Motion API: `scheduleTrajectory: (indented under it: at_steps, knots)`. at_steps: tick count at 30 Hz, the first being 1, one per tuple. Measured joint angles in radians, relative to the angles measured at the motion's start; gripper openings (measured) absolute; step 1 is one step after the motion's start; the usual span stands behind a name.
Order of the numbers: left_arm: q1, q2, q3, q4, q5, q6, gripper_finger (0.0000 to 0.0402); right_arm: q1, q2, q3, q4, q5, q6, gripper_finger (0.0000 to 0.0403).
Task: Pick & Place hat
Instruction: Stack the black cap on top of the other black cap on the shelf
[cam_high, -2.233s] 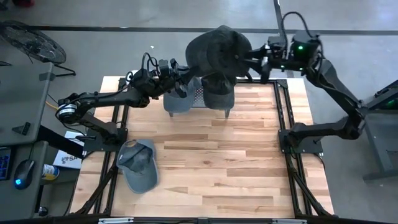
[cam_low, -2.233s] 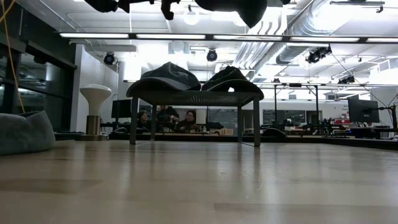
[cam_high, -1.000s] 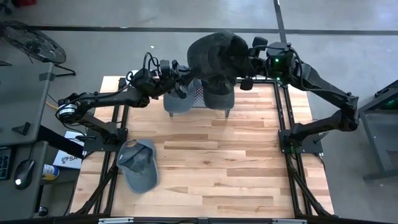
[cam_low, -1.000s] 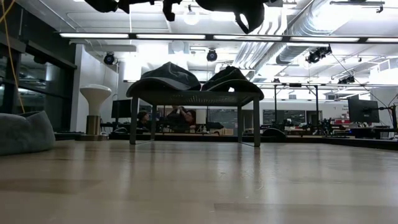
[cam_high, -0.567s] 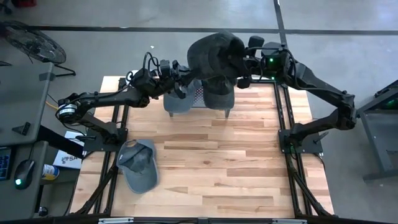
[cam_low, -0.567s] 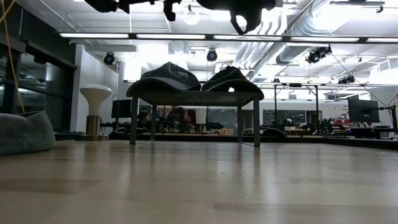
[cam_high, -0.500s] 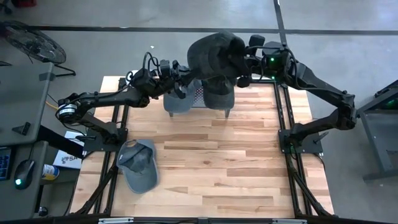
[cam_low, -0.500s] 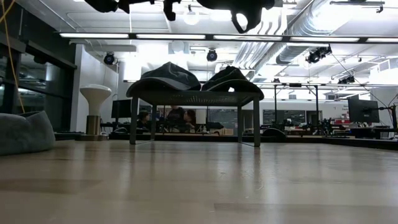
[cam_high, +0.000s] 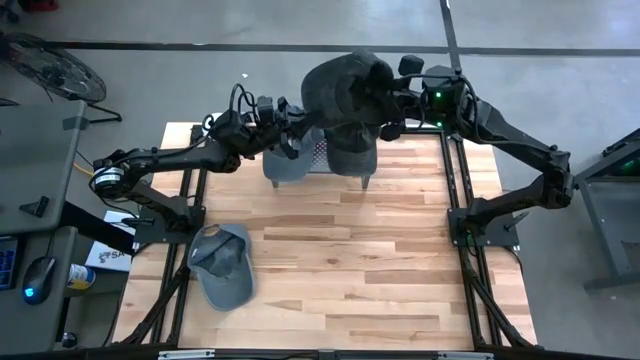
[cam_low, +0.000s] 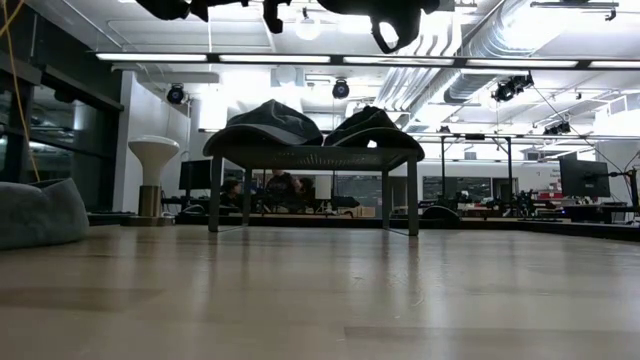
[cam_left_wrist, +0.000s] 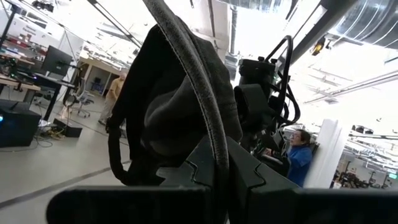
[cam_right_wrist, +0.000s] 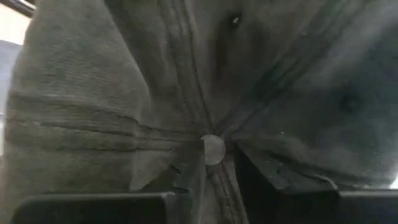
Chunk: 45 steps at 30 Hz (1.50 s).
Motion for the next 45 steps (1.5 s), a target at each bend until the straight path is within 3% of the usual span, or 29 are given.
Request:
scheduleTrajectory:
  at_steps: [8,13,19,25,29,34,40,45]
  knots:
    - [0.0,0.0,0.0,0.003,0.007,-0.009,0.0006,0.0,0.0,0.0,-0.018,0.001,0.019,0.0083]
    - [0.0,0.0,0.0,0.004,0.016,-0.01,0.0006,0.0,-0.001,0.0,-0.029,0.007,0.103,0.0146]
    - [0.0,0.0,0.0,-0.01,0.025,-0.009,0.0006,-0.002,-0.044,0.0,-0.041,0.033,0.317,0.0222]
    - [0.0,0.0,0.0,-0.011,0.034,0.0,0.0006,-0.064,-0.097,0.001,-0.085,-0.149,0.551,0.0238]
    - [0.0,0.0,0.0,-0.011,0.082,0.003,0.0006,-0.133,-0.097,0.001,-0.134,-0.335,0.687,0.0238]
    - [0.0,0.0,0.0,-0.012,0.124,0.012,0.0006,-0.204,-0.108,0.0,-0.151,-0.37,0.739,0.0238]
    - [0.001,0.0,0.0,-0.011,0.135,0.013,0.0006,-0.274,-0.106,0.001,-0.148,-0.603,0.811,0.0238]
    - [0.0,0.0,0.0,-0.011,0.157,0.012,0.0006,-0.265,-0.07,0.0,-0.146,-0.652,0.814,0.0238]
